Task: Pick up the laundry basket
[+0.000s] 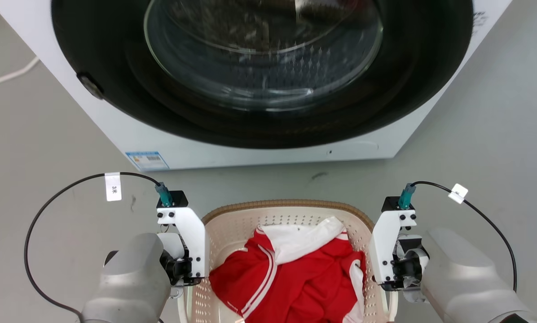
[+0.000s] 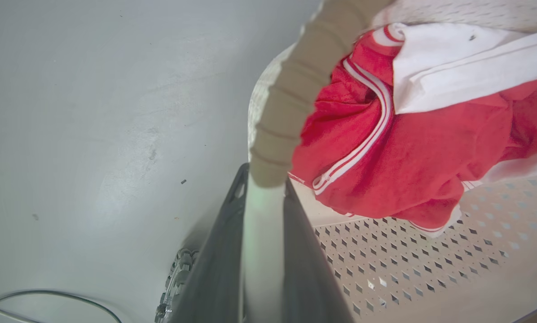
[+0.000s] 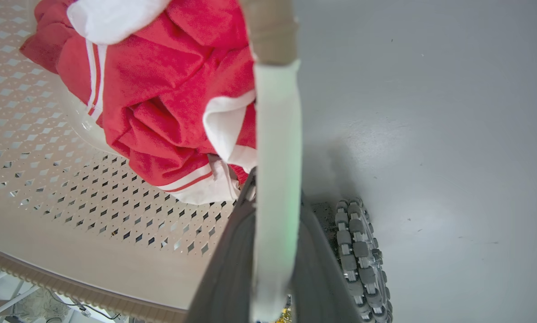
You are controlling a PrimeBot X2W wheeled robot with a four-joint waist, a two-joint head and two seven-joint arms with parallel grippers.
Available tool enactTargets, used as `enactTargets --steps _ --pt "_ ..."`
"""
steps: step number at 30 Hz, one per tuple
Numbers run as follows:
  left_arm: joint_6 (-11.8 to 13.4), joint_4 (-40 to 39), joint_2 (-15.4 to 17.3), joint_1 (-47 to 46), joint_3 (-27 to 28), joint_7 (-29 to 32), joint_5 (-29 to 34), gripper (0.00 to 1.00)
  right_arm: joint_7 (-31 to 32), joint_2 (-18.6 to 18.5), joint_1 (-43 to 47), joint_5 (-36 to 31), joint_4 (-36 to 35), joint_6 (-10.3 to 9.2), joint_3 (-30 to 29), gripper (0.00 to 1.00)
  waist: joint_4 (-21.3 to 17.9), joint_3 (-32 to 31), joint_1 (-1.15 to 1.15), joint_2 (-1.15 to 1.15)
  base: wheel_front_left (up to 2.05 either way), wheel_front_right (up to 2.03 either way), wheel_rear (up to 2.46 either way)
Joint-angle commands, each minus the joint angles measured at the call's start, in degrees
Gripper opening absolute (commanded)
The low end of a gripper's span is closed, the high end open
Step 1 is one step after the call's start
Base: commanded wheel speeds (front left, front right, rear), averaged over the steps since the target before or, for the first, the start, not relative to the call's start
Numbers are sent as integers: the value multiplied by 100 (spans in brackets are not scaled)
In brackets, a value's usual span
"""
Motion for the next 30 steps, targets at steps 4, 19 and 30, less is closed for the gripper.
enactTargets --steps 4,19,30 --pt "-61 -24 -101 18 -65 224 -97 0 239 131 -20 63 -30 66 -42 0 -9 -433 0 0 0 0 0" --pt "-60 20 -186 237 -226 800 -299 0 907 103 172 -94 -27 65 -252 0 18 -1269 0 0 0 0 0" --pt "-60 40 -207 235 -326 878 -343 0 1109 59 165 -340 -26 65 -485 0 97 -1614 0 0 0 0 0"
